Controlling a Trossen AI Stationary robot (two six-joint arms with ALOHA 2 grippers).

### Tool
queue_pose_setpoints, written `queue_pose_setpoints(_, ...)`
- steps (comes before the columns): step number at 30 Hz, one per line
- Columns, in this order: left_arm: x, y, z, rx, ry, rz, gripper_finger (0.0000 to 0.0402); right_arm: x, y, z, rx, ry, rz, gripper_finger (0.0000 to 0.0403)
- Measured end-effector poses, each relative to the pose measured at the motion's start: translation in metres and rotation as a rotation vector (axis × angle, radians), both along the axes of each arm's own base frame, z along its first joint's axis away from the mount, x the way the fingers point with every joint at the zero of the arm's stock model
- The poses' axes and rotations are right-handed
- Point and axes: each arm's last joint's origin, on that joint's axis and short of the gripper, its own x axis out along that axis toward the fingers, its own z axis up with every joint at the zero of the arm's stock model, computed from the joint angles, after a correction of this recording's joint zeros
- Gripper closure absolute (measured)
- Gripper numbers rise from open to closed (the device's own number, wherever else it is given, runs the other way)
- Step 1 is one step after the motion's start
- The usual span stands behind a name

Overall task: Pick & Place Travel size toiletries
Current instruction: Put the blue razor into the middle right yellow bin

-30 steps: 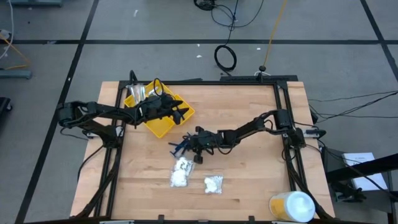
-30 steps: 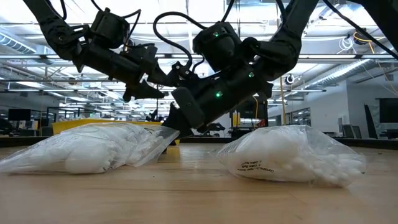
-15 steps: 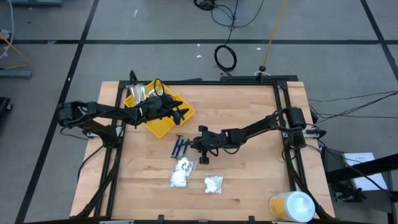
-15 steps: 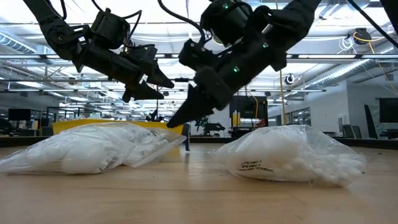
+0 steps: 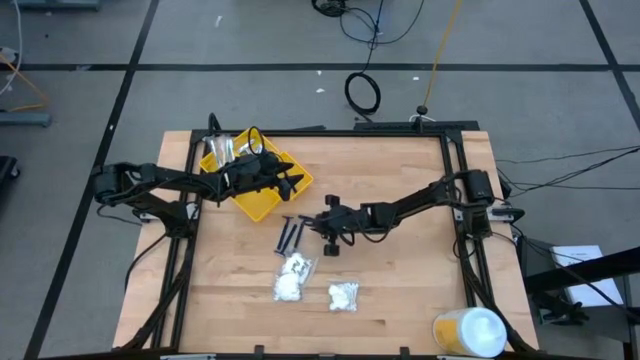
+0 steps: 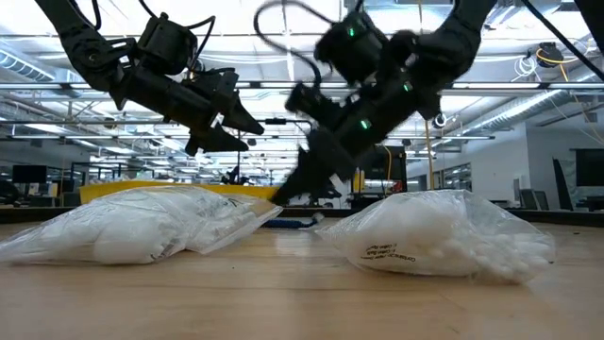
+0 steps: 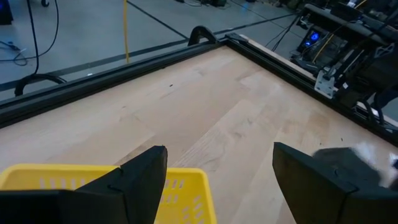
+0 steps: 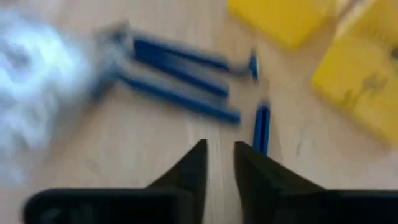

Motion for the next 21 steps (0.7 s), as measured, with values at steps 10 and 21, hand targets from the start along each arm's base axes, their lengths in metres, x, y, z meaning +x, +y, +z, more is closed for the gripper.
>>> queue_pose_setpoints(10, 0.0, 0.0, 0.0, -0.001, 0.0, 0.001, 0.0121, -0.021, -0.025, -0.023, 0.037, 0.013, -0.12, 0.0197)
queue_pose_setpoints(21, 0.0, 0.0, 0.0, 0.0, 0.0, 0.01, 0.0121, -0.029, -0.028, -0.031, 0.096, 0.034, -0.046, 0.0236)
